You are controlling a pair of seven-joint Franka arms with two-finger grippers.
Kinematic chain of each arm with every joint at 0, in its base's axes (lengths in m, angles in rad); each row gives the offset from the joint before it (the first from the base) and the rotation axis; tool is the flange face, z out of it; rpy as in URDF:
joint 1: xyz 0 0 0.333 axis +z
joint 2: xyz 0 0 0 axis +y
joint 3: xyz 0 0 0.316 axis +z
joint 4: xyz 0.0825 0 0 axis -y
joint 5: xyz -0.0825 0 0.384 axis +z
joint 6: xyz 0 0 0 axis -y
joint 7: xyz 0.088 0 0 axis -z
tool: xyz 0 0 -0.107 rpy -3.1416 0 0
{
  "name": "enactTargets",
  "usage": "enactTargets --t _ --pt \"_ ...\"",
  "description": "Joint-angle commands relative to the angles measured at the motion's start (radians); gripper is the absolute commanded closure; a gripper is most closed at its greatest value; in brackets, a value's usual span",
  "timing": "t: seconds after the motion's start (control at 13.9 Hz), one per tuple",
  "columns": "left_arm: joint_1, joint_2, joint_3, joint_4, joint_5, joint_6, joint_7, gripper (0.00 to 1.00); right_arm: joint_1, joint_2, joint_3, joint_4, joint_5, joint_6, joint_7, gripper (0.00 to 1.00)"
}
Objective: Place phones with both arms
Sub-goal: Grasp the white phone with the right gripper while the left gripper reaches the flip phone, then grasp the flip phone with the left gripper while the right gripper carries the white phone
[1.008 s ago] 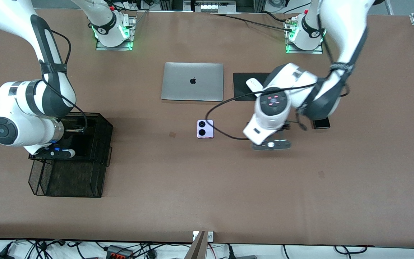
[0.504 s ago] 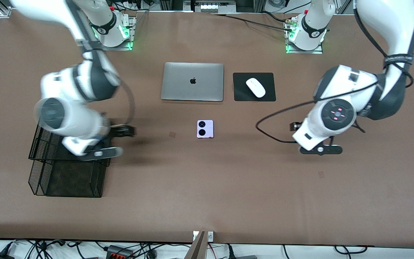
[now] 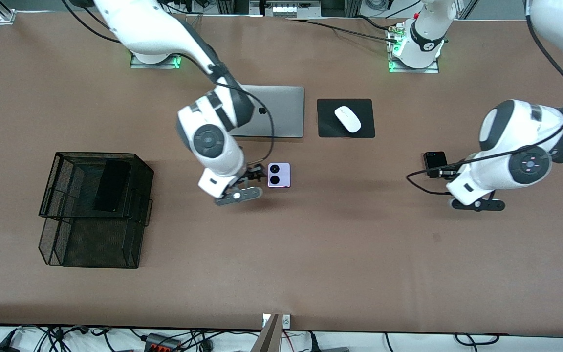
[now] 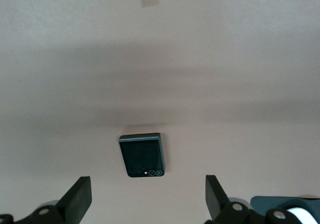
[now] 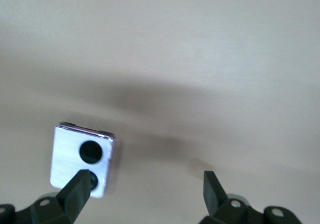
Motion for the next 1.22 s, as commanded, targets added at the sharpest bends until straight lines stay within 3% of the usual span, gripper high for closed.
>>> enactTargets --t 0.0,0.29,0.79,1.01,1.15 --pt "0.045 -0.048 -0.021 -0.117 0.002 0.094 0.011 0.0 0.063 0.058 -0.015 0.034 -0.018 0.043 0.083 0.0" --pt "0.058 -0.03 -0.014 -0.131 0.011 0.114 -0.009 0.0 0.118 0.106 -0.015 0.037 -0.042 0.096 0.237 0.0" --pt "0.119 0.159 0.009 -0.174 0.019 0.12 -0.07 0.0 0.15 0.193 -0.013 0.131 -0.042 0.103 0.32 0.0" --pt "0.125 0.168 0.028 -0.261 0.022 0.226 -0.069 0.0 0.154 0.209 -0.013 0.136 -0.042 0.129 0.332 0.0" --pt "0.124 0.168 0.045 -0.304 0.083 0.292 -0.069 0.0 0.16 0.223 -0.015 0.136 -0.047 0.139 0.332 0.0"
